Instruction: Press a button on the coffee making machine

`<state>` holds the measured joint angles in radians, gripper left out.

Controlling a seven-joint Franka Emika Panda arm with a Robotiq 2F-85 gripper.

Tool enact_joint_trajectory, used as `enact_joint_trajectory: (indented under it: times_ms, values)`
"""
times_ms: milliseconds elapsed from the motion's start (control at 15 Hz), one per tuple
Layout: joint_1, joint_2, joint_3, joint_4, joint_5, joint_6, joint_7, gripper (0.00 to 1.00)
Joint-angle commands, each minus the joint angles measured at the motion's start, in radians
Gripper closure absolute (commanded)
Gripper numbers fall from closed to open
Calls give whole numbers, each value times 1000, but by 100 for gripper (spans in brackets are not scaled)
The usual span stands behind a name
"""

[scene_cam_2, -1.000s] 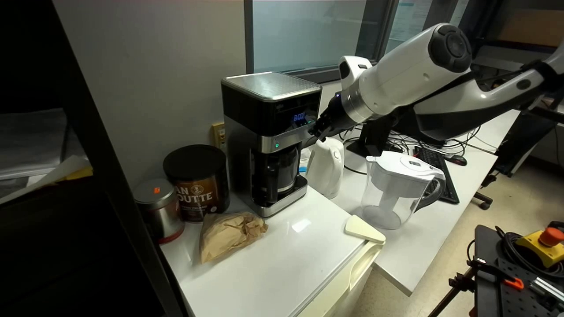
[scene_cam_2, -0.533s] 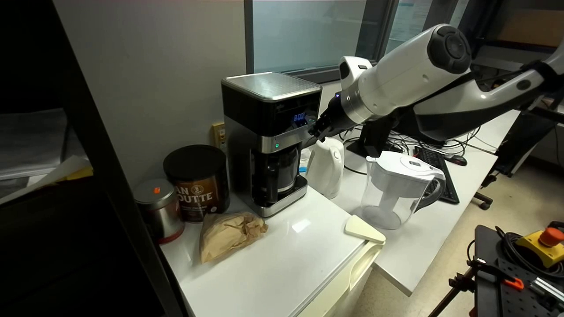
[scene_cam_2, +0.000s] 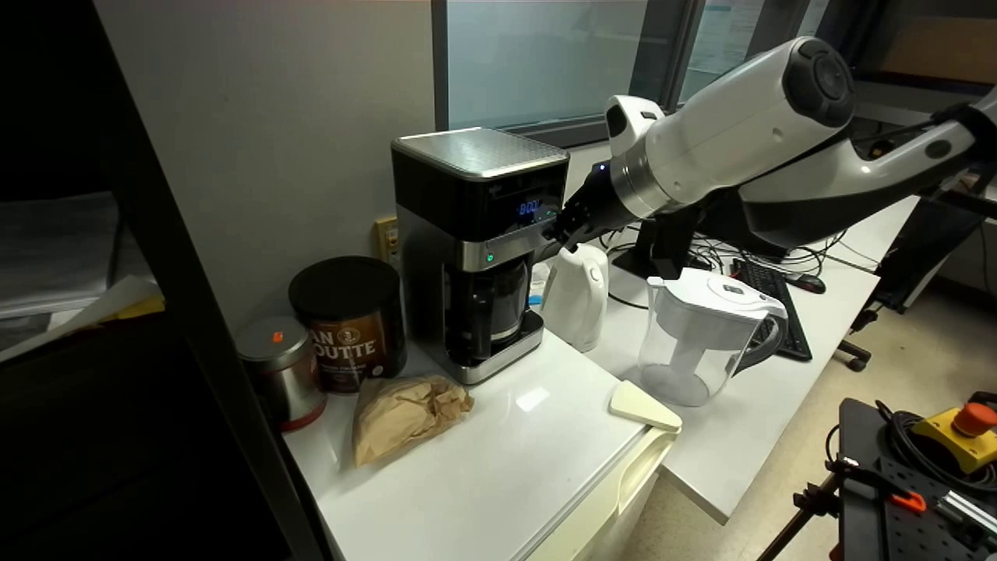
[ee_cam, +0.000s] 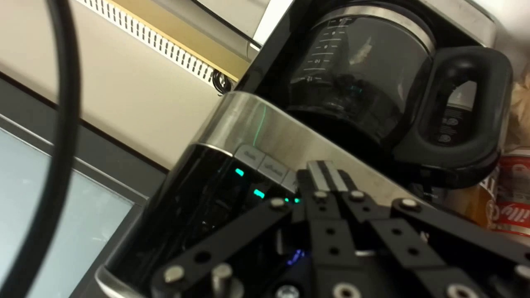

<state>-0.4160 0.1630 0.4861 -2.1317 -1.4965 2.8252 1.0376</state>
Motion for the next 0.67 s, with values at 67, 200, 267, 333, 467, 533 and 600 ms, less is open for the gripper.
enact_joint_trajectory:
  times_ms: [67, 200, 267, 333, 467, 533, 600]
  values:
    - [-13, -121, -1, -95, -69, 102, 31, 100]
    - [-14, -170, -4, -131, -96, 135, 45, 100]
    - [-16, -201, -6, -154, -116, 154, 60, 100]
    - [-17, -224, -8, -170, -130, 169, 70, 100]
    - [-18, -277, -13, -207, -166, 198, 104, 100]
    - [-18, -306, -17, -227, -187, 213, 122, 100]
    - [-17, -329, -20, -242, -205, 226, 139, 100]
